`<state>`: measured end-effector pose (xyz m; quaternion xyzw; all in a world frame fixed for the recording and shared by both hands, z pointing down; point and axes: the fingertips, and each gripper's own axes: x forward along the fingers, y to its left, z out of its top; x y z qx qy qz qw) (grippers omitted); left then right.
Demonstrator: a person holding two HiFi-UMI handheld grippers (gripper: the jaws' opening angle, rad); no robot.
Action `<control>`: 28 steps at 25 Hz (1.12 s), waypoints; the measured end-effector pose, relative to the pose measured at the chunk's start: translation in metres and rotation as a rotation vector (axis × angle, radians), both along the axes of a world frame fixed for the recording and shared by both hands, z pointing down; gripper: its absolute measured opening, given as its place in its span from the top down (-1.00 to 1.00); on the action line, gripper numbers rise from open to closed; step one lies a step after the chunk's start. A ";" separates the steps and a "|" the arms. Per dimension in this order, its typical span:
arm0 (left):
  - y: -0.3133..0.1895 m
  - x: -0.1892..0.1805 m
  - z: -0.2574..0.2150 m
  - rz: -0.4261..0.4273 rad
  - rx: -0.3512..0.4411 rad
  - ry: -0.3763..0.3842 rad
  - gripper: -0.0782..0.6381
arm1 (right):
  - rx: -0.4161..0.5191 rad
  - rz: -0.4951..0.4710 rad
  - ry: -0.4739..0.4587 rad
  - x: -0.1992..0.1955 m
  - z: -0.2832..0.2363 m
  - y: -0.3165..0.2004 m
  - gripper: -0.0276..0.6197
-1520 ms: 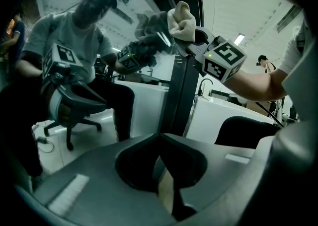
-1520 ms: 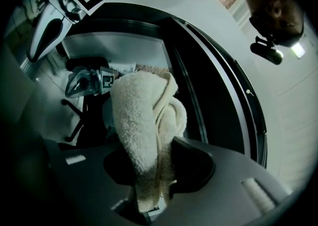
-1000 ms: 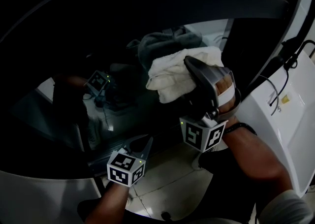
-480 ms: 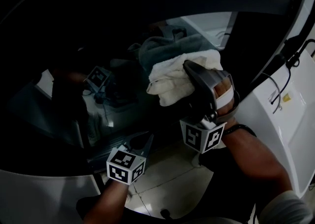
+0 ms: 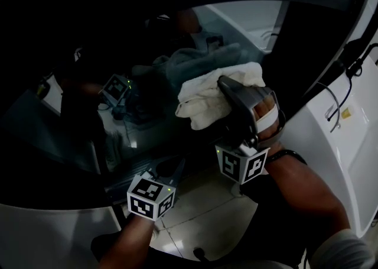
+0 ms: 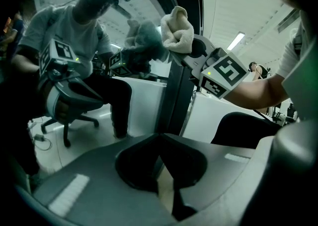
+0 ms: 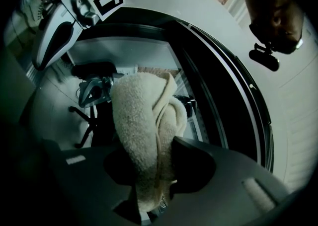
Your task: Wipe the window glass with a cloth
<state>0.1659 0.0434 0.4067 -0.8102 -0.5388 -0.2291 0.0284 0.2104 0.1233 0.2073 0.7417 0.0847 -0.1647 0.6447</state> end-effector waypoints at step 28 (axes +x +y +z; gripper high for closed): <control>0.003 -0.010 -0.024 0.026 0.046 -0.083 0.73 | 0.050 -0.022 -0.105 0.007 0.024 0.003 0.54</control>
